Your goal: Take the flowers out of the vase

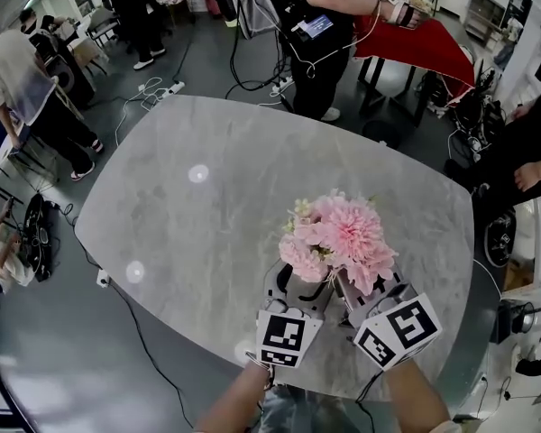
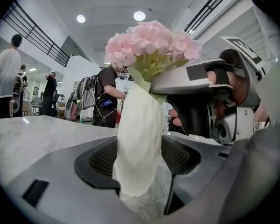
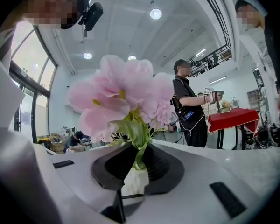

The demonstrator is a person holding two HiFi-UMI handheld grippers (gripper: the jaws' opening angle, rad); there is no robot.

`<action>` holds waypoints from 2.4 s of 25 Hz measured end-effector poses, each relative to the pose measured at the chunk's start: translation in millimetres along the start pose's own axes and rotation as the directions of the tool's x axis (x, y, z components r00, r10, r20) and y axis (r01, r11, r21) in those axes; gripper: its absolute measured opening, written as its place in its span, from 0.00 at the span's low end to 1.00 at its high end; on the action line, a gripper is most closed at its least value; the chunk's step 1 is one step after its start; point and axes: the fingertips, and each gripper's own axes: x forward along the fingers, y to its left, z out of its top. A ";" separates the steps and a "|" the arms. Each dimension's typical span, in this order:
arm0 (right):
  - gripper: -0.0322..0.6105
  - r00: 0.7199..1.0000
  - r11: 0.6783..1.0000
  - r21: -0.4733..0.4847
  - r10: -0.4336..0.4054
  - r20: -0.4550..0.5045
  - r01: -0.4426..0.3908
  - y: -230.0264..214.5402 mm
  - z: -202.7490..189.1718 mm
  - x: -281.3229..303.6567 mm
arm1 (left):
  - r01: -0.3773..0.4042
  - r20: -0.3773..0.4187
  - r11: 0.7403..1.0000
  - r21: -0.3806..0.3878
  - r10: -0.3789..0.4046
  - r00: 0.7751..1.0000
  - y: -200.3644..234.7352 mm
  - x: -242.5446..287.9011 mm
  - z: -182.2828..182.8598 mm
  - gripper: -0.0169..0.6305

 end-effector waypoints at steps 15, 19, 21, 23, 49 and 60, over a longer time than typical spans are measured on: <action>0.15 0.999 0.999 0.037 -0.005 0.045 0.003 7.1 42.0 -2.4 | 0.005 -0.028 1.000 0.012 -0.005 1.000 5.9 -0.7 2.4 0.49; 0.15 0.999 1.000 0.031 -0.001 0.051 0.000 9.0 51.6 -6.6 | 0.010 -0.041 1.000 0.023 -0.009 0.999 3.1 1.6 0.1 0.49; 0.15 0.999 0.999 0.038 -0.001 0.054 -0.001 10.0 58.5 -6.2 | 0.012 -0.045 1.000 0.028 -0.010 0.999 4.0 3.0 0.2 0.49; 0.15 0.998 0.999 0.048 -0.002 0.057 -0.001 12.2 64.4 -6.2 | 0.010 -0.046 0.999 0.033 -0.008 0.999 5.6 3.1 -1.5 0.49; 0.15 0.995 0.995 0.090 -0.052 0.087 0.044 28.3 121.8 -40.9 | -0.031 -0.083 0.999 -0.014 0.030 0.996 10.1 -11.5 -37.0 0.49; 0.15 0.983 0.989 0.106 -0.117 0.143 0.103 40.4 169.9 -72.7 | -0.028 -0.044 0.995 -0.095 0.024 0.999 13.0 -68.9 16.4 0.46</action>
